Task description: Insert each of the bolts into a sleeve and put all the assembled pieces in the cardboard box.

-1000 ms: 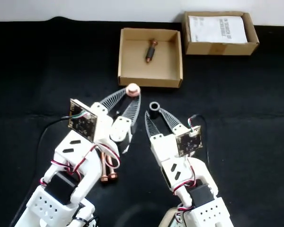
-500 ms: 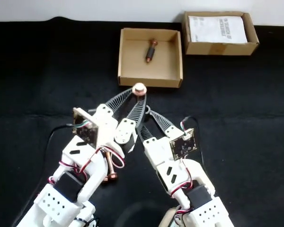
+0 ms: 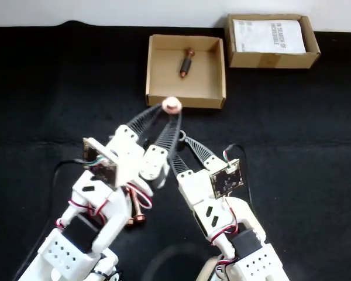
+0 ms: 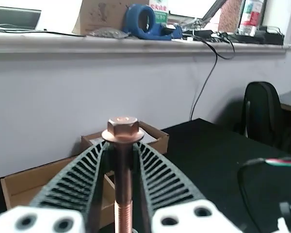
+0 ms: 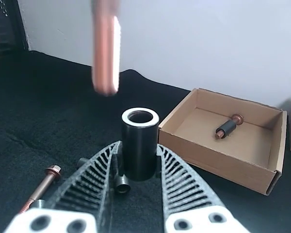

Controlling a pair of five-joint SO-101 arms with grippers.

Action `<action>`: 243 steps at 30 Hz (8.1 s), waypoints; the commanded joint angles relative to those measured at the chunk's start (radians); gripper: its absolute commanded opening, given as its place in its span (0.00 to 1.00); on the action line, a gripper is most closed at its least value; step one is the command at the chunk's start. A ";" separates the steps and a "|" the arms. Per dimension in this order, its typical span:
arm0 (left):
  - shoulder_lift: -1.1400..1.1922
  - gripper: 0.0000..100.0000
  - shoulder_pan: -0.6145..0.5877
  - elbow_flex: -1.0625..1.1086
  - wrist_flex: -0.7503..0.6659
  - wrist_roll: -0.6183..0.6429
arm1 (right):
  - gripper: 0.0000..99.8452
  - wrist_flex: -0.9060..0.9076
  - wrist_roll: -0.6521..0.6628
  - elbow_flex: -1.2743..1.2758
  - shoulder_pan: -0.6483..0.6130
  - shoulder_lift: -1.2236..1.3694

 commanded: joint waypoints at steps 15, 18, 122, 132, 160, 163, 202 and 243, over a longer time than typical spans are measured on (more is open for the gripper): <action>0.191 0.01 -0.010 -0.008 -0.242 -0.058 | 0.01 -0.015 -0.002 0.116 -0.008 -0.012; 0.191 0.01 -0.013 -0.002 -0.238 -0.057 | 0.01 -0.015 -0.002 0.116 -0.007 -0.012; -0.447 0.01 -1.176 0.470 0.618 0.080 | 0.01 0.357 -0.133 -1.422 0.231 1.432; -0.446 0.01 -1.179 0.470 0.669 0.080 | 0.01 0.390 -0.129 -1.880 0.245 1.942; -0.449 0.01 -1.179 0.470 0.671 0.080 | 0.26 0.905 -0.012 -2.991 0.268 2.787; -0.449 0.01 -1.179 0.470 0.672 0.080 | 0.26 0.920 -0.012 -3.036 0.259 2.766; -0.449 0.01 -1.175 0.470 0.701 0.075 | 0.10 1.624 -0.011 -2.842 -0.042 2.331; -0.450 0.01 -1.178 0.470 0.701 0.075 | 0.22 1.303 0.226 -2.466 -0.139 2.428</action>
